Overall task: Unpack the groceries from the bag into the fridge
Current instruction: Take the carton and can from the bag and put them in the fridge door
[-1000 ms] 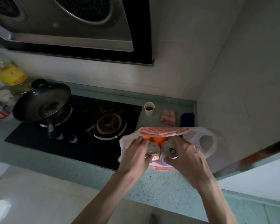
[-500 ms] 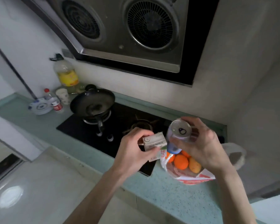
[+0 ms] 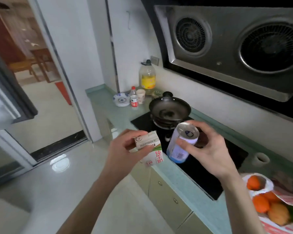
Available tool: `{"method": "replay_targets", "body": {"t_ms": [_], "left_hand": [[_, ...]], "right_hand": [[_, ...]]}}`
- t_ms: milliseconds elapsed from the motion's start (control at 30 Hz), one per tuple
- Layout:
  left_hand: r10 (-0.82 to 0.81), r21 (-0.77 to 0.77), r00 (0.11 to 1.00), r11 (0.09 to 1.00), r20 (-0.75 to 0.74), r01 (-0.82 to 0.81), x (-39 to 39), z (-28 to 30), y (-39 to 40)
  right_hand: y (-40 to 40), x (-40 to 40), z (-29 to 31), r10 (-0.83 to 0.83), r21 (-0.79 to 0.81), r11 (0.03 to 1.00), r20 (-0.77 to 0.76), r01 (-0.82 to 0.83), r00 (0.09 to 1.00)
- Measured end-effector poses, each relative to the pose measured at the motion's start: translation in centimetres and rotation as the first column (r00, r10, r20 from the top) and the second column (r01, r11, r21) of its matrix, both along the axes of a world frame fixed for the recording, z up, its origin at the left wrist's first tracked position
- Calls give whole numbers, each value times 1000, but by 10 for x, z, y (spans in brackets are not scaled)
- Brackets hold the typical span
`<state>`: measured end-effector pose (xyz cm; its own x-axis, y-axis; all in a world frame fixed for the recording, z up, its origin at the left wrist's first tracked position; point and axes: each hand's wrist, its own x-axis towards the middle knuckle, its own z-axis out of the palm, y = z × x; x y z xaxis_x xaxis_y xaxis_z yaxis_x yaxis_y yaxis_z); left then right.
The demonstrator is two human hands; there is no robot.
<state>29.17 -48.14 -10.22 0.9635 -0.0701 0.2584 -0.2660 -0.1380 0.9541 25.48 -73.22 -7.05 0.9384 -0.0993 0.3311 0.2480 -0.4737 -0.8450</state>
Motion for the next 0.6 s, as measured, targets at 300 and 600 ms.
{"method": "replay_targets", "body": {"t_ms": [300,600], "left_hand": [[260,-81,958,959,-122,-271,-31,3,163],[519,-88,852,847,-69,-524,-65,16,297]], "right_hand": [[163,34,-2,260,65,963,16,-261,965],[306,63,-1,486,126,867,-3,-482,874]]}}
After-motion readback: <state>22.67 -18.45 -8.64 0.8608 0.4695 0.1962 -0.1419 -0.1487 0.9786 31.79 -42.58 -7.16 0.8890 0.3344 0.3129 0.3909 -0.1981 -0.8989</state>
